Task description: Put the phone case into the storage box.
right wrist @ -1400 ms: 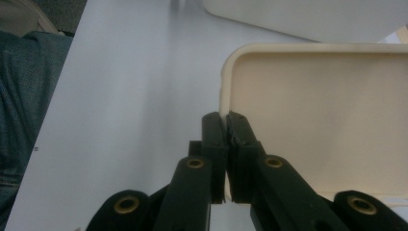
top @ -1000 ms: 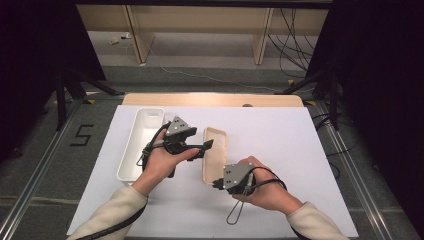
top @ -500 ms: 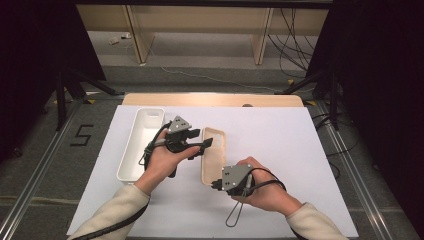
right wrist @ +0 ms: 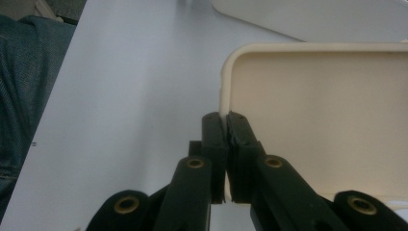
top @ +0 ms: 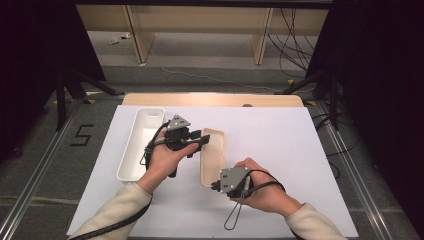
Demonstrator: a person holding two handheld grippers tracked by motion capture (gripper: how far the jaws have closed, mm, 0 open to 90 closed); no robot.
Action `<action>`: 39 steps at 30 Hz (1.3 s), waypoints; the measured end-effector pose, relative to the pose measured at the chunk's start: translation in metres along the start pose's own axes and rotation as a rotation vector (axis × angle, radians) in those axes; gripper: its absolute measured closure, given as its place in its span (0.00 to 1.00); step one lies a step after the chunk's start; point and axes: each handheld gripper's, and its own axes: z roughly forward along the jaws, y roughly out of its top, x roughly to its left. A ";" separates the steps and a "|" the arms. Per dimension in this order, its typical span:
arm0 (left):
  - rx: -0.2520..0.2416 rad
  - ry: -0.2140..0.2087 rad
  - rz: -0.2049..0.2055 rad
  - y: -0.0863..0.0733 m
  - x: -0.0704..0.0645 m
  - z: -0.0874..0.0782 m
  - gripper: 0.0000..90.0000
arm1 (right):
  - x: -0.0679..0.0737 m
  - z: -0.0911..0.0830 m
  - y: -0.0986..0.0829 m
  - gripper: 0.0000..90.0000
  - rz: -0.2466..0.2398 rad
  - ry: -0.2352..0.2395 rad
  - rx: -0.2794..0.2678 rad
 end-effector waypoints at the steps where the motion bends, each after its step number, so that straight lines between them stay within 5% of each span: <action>1: -0.005 -0.007 -0.004 0.000 -0.001 0.000 0.70 | 0.000 0.000 0.000 0.98 0.001 -0.002 0.001; 15: -0.036 -0.042 0.001 0.003 -0.009 -0.002 0.80 | 0.000 0.008 -0.005 0.98 0.014 0.009 0.056; 28: -0.077 -0.098 -0.037 0.004 -0.018 -0.006 0.89 | -0.002 0.015 -0.007 0.97 0.014 -0.013 0.081; 32: -0.109 -0.084 0.048 0.005 -0.025 -0.009 0.91 | -0.002 0.013 -0.006 0.91 0.028 -0.027 0.086; 39: -0.124 -0.043 0.109 0.006 -0.022 -0.014 0.91 | -0.003 0.007 -0.006 0.78 0.068 -0.062 0.048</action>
